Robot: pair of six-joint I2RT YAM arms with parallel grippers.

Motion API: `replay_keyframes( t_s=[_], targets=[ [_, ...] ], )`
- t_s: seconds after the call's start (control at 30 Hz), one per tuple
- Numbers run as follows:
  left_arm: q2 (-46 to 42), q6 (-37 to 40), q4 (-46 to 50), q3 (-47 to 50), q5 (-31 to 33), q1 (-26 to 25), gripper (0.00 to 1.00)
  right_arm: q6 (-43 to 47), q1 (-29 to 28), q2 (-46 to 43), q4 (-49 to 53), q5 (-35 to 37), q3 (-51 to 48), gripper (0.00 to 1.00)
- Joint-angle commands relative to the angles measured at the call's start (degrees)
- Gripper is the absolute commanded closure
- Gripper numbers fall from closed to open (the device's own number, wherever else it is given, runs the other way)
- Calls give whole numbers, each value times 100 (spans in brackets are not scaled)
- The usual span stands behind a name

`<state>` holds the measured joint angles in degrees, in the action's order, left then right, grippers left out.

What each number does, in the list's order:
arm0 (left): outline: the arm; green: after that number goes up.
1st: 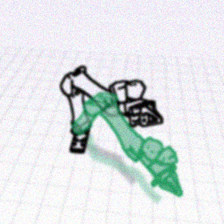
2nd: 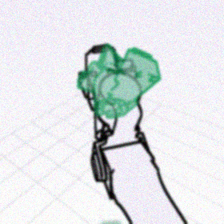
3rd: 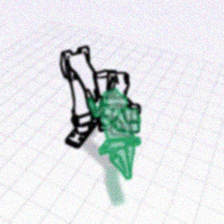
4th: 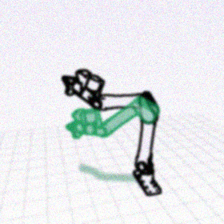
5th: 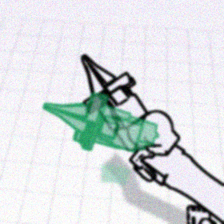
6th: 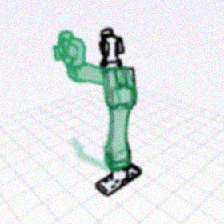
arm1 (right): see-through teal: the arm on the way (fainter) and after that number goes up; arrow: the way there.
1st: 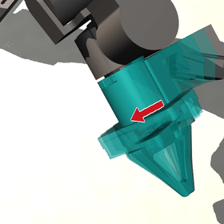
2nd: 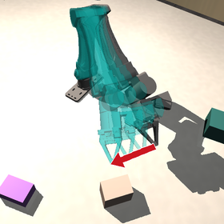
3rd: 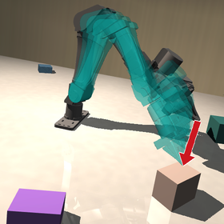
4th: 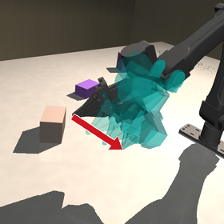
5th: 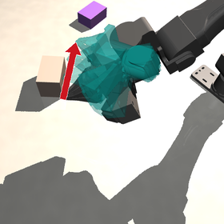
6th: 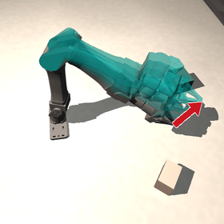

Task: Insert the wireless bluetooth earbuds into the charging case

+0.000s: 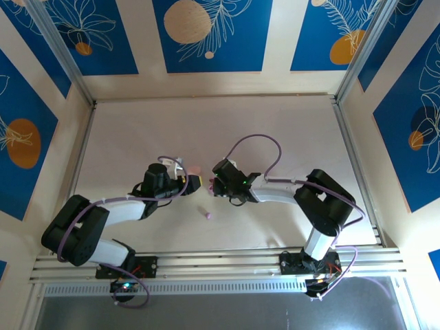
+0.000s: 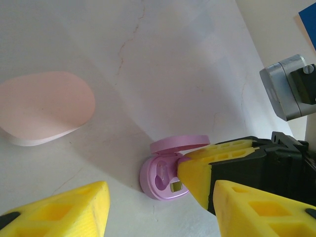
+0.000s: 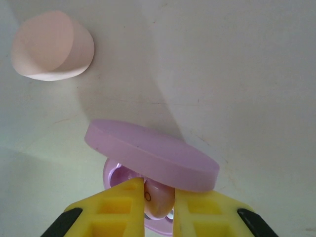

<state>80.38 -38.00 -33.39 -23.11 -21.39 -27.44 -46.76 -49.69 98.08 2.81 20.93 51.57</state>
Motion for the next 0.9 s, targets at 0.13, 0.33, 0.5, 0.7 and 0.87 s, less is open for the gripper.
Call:
replay_keyframes(
  t_s=[0.13, 0.33, 0.5, 0.7, 0.87],
  targets=[
    [13, 49, -58, -106, -111, -12, 43, 87, -57, 74, 349, 61, 187, 80],
    [22, 52, -62, -97, -111, -9, 43, 141, -92, -49, 484, 175, 204, 77],
    [14, 48, -61, -97, -100, -9, 43, 165, -123, -155, 562, 234, 220, 75],
    [5, 49, -61, -97, -102, -6, 43, 194, -182, -248, 702, 360, 266, 73],
    [4, 46, -57, -97, -103, -7, 43, 206, -206, -336, 773, 436, 289, 73]
  ],
)
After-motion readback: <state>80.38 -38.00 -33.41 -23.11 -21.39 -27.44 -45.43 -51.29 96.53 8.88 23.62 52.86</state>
